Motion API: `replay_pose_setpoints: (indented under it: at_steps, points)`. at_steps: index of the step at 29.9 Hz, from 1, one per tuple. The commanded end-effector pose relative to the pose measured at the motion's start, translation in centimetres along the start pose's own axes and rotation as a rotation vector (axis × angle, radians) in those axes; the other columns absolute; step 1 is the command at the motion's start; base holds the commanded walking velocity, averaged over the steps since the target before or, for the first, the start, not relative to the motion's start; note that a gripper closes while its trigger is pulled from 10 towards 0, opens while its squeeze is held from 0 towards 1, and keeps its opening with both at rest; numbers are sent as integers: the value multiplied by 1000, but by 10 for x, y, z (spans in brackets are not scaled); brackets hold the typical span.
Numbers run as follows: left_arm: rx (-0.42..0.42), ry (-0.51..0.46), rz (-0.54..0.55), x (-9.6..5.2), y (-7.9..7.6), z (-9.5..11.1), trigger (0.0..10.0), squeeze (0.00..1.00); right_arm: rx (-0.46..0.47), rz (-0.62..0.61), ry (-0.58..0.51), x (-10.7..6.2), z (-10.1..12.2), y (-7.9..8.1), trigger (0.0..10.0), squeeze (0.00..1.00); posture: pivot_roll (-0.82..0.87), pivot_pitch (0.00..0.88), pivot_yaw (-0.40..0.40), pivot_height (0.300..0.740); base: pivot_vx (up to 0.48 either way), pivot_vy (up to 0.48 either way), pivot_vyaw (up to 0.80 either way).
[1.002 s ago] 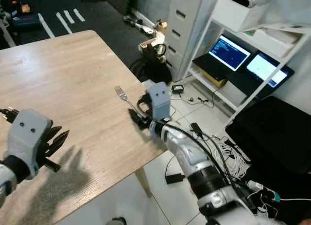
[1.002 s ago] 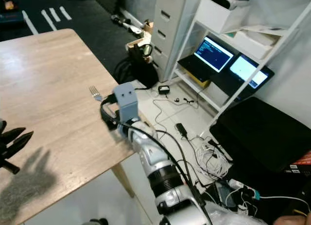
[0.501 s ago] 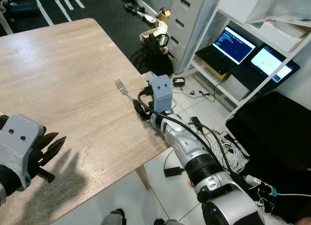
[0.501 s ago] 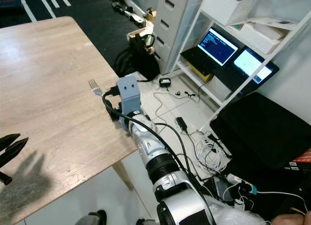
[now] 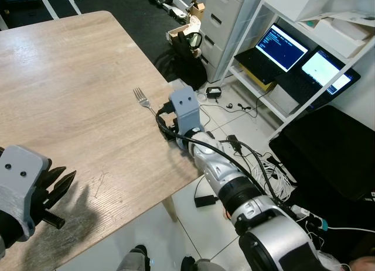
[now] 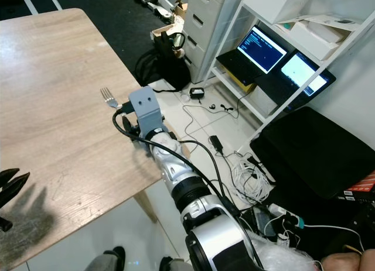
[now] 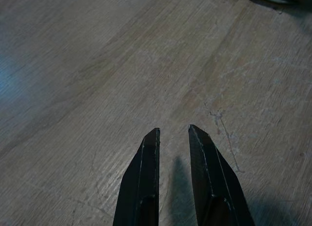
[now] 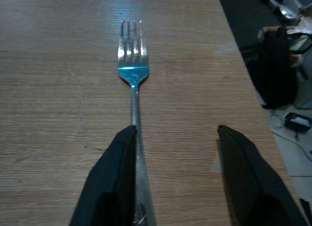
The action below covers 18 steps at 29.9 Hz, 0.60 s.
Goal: Setting the table
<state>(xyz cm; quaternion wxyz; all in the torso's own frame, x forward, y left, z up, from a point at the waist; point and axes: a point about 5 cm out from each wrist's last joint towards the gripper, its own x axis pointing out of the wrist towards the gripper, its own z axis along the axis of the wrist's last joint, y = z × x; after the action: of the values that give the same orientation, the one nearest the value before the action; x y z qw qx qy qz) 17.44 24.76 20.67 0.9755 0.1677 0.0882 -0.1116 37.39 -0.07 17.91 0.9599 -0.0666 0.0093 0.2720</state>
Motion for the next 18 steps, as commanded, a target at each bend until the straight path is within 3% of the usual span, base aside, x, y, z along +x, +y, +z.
replay_pose_setpoints:
  at_steps: [1,2,3,4,5,6,8,12,13,18]
  points:
    - [-10,6,1,-3,-2,0,10000,0,111,81,72,3,-14,29,0,0,319,236,-93,740,0,0,0]
    - [-11,7,1,-3,-2,0,10000,0,148,86,73,3,-13,29,1020,0,315,235,-92,740,0,0,0]
    - [-12,8,2,-3,-2,0,10000,0,167,89,72,3,-12,29,1020,0,315,235,-91,740,0,0,0]
    - [-14,8,2,-3,-3,0,10000,0,208,93,59,3,-10,28,2235,0,314,234,-91,740,0,0,0]
    - [-15,9,2,-2,-3,-1,10000,0,233,96,49,3,-9,28,2235,0,314,234,-91,740,0,0,0]
    - [-18,8,2,-2,-4,-1,10000,0,272,99,17,4,-3,25,10000,0,312,233,-90,740,0,0,0]
    - [-19,8,2,-1,-4,-1,10000,0,303,101,-26,4,3,22,10000,0,310,232,-89,740,0,0,0]
    - [-22,6,1,1,-4,-1,10000,0,236,126,-156,2,25,19,10000,0,304,229,-86,740,0,0,0]
    - [-22,5,2,1,-3,-1,10000,0,177,159,-165,2,28,25,10000,0,300,228,-88,740,0,0,0]
    - [-23,2,3,3,-4,0,10000,0,95,198,-132,2,22,38,10000,0,301,229,-90,740,0,0,0]
